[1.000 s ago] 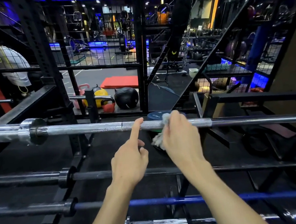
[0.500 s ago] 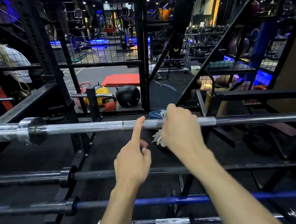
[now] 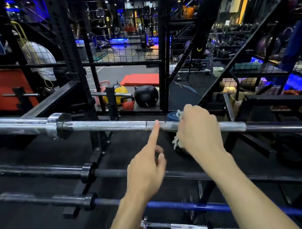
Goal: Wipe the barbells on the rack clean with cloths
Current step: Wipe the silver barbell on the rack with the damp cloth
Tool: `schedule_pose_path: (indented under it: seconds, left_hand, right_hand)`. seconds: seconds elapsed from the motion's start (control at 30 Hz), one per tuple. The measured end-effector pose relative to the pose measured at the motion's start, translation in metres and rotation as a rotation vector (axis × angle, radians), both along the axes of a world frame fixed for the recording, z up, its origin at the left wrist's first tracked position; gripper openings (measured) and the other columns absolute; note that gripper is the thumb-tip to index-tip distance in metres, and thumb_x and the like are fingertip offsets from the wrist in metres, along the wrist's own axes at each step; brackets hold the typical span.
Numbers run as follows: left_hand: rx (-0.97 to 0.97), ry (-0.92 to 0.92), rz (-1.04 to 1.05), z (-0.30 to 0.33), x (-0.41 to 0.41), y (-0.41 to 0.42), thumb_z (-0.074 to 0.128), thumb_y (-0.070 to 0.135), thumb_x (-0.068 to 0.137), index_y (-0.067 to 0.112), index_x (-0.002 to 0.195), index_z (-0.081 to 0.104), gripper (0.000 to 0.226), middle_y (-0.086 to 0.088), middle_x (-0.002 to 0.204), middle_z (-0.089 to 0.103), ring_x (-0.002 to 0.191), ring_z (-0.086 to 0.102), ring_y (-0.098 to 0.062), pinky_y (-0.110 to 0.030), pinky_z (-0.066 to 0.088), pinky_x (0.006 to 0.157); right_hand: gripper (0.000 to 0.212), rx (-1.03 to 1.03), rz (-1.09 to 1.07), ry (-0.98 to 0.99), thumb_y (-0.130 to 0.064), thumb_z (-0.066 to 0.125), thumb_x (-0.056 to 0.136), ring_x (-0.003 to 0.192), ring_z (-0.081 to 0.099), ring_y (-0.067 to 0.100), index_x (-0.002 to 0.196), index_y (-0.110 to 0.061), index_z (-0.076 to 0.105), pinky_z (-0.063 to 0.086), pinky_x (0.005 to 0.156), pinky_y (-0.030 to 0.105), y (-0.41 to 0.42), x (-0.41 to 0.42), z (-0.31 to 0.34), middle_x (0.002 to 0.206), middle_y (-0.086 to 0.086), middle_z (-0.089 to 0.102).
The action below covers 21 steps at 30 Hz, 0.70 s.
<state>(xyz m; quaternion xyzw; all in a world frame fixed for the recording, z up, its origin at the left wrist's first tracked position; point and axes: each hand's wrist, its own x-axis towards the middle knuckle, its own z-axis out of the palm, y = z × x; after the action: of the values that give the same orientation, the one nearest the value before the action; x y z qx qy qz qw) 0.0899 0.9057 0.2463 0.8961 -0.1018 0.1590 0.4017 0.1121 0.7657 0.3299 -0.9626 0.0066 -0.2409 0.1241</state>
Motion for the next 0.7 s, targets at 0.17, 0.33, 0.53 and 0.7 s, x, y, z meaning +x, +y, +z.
schedule_pose_path:
  seconds: [0.17,0.33,0.53,0.7]
  left_hand:
    - [-0.357,-0.218,0.241,-0.009,0.006,0.037,0.058,0.027,0.102,0.04,0.141,0.042,0.045,0.012,0.088,0.071,0.063,0.065,-0.009,-0.032,0.051,0.066]
    - [-0.987,0.132,0.227,-0.002,0.03,0.059,0.049,0.042,0.104,0.018,0.108,0.059,0.026,-0.004,0.106,0.076,0.084,0.07,-0.015,-0.029,0.054,0.058]
    - [-1.397,0.229,0.015,0.005,0.053,0.068,0.052,0.037,0.103,0.013,0.104,0.054,0.025,-0.013,0.113,0.059,0.101,0.066,-0.019,-0.03,0.06,0.076]
    - [-1.328,0.192,0.041,0.002,0.059,0.067,0.056,0.039,0.102,0.018,0.096,0.055,0.022,0.004,0.081,0.052,0.07,0.051,-0.008,-0.028,0.05,0.068]
  right_hand:
    - [0.02,0.026,-0.019,-0.079,-0.036,0.053,0.1,0.076,0.056,0.034,0.09,-0.019,0.053,0.035,0.063,0.037,-0.039,-0.007,0.002,0.079,0.0,0.061]
    - [0.018,0.085,0.033,-0.145,-0.027,0.055,0.099,0.066,0.057,0.036,0.088,-0.015,0.048,0.033,0.054,0.038,-0.024,-0.01,-0.012,0.065,0.0,0.05]
    - [0.021,0.099,0.151,-0.169,-0.026,0.056,0.1,0.066,0.059,0.037,0.086,-0.017,0.043,0.026,0.056,0.036,0.026,-0.002,-0.022,0.067,-0.001,0.05]
    - [0.021,0.021,0.198,-0.104,-0.017,0.05,0.1,0.062,0.039,0.03,0.084,-0.015,0.037,0.022,0.058,0.038,0.07,0.016,-0.012,0.068,-0.005,0.039]
